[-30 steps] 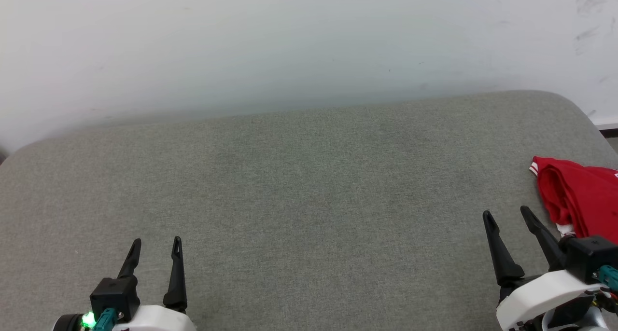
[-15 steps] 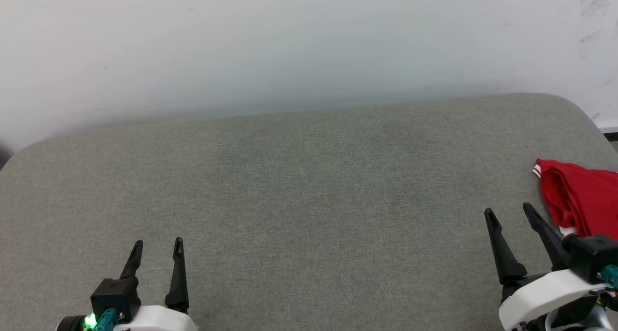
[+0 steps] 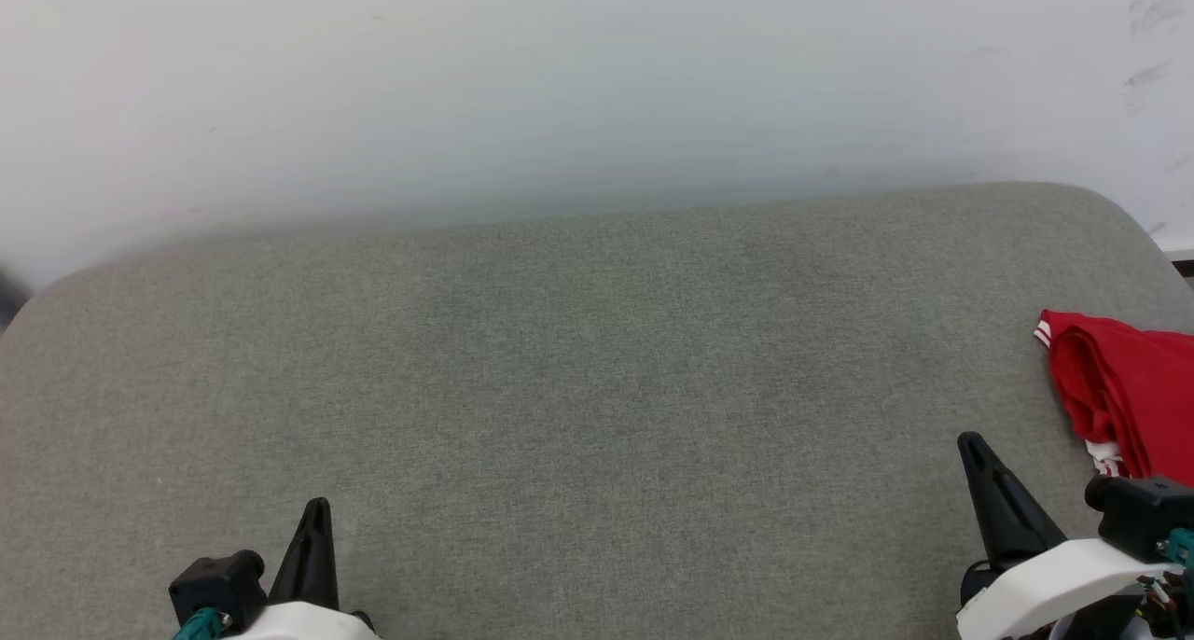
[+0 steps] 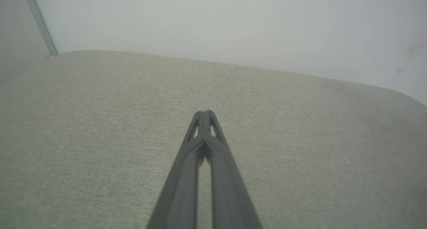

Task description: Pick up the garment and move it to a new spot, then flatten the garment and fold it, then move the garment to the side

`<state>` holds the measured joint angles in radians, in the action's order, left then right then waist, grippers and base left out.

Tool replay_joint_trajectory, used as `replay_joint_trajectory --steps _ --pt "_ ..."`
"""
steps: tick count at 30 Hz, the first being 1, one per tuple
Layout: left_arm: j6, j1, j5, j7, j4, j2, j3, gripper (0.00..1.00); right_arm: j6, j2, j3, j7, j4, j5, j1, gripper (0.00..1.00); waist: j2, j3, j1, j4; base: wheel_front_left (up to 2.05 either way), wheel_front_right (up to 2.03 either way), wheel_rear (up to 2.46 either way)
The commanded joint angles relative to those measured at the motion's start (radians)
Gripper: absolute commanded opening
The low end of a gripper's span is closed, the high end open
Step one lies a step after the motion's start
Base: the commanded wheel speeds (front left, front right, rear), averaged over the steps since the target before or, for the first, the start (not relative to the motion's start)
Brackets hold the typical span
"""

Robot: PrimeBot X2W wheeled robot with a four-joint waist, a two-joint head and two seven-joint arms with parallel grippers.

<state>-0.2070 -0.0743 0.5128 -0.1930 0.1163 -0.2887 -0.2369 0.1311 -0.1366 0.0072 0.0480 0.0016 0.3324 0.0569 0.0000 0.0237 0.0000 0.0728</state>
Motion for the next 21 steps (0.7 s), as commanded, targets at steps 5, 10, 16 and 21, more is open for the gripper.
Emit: replay_joint_trajectory --steps 5,10,16,21 --pt "0.031 0.040 0.102 0.023 0.001 0.012 0.037 0.00 0.000 0.006 -0.015 0.006 0.008 0.116 -0.036 0.00 0.0000 -0.001 0.0000 -0.003 0.00 0.00 0.00" --pt "0.054 0.052 0.176 0.041 0.013 0.027 0.057 0.00 0.000 0.012 -0.023 0.010 0.024 0.200 -0.046 0.00 0.0000 -0.002 0.0000 -0.006 0.00 0.00 0.00" --pt "0.080 0.065 0.261 0.063 0.025 0.043 0.081 0.00 0.000 0.019 -0.032 0.015 0.044 0.296 -0.058 0.00 0.0000 -0.004 0.0000 -0.010 0.00 0.00 0.00" --pt "0.100 0.076 0.326 0.079 0.035 0.057 0.099 0.00 0.000 0.024 -0.039 0.019 0.058 0.370 -0.067 0.00 0.0000 -0.005 0.0000 -0.013 0.00 0.00 0.00"
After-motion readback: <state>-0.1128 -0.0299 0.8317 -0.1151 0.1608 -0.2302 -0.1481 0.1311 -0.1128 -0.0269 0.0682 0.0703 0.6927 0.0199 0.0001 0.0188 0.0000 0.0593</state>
